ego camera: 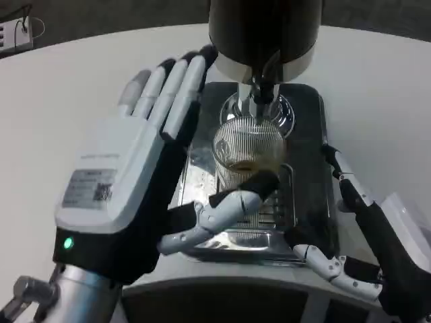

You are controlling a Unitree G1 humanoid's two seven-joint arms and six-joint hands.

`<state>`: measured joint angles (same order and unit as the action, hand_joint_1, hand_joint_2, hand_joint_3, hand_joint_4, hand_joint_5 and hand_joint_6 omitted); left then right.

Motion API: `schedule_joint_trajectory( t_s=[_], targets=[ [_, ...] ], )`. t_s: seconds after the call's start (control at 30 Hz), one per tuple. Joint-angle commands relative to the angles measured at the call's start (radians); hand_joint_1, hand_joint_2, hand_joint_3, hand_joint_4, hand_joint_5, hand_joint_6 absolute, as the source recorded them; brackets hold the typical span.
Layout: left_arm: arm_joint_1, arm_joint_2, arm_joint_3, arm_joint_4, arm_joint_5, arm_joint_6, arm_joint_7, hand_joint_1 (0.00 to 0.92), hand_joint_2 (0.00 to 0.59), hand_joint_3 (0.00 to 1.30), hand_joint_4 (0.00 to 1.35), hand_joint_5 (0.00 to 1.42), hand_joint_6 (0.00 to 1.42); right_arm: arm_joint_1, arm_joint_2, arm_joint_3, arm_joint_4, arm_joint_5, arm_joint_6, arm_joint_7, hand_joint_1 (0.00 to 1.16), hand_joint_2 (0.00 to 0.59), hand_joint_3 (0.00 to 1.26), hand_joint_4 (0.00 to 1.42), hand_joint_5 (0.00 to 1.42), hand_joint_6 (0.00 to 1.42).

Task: Grasp the cup under the faucet to collect the drink, then remove the cup.

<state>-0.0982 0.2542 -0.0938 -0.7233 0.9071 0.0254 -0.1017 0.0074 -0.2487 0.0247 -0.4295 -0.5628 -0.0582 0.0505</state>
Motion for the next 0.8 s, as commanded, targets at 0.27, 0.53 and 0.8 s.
schedule_joint_trajectory(
  t_s=[0.27, 0.53, 0.8],
  targets=[
    [0.266, -0.037, -0.004, -0.056, 0.042, -0.024, 0.030, 0.000, 0.161, 0.00, 0.00, 0.00, 0.00, -0.040, -0.020, 0.018, 0.046, 0.003, -0.030, -0.027, 0.47, 0.280, 0.00, 0.02, 0.07, 0.27],
    [0.408, -0.051, -0.034, -0.019, 0.057, -0.097, 0.120, 0.000, 0.164, 0.00, 0.00, 0.00, 0.00, -0.086, -0.015, 0.024, 0.108, 0.031, -0.037, -0.037, 0.48, 0.276, 0.00, 0.03, 0.08, 0.27],
    [0.429, -0.047, -0.035, 0.036, 0.069, -0.118, 0.155, 0.000, 0.166, 0.00, 0.00, 0.00, 0.00, -0.118, -0.016, 0.031, 0.145, 0.054, -0.047, -0.051, 0.49, 0.277, 0.00, 0.03, 0.08, 0.27]
  ],
)
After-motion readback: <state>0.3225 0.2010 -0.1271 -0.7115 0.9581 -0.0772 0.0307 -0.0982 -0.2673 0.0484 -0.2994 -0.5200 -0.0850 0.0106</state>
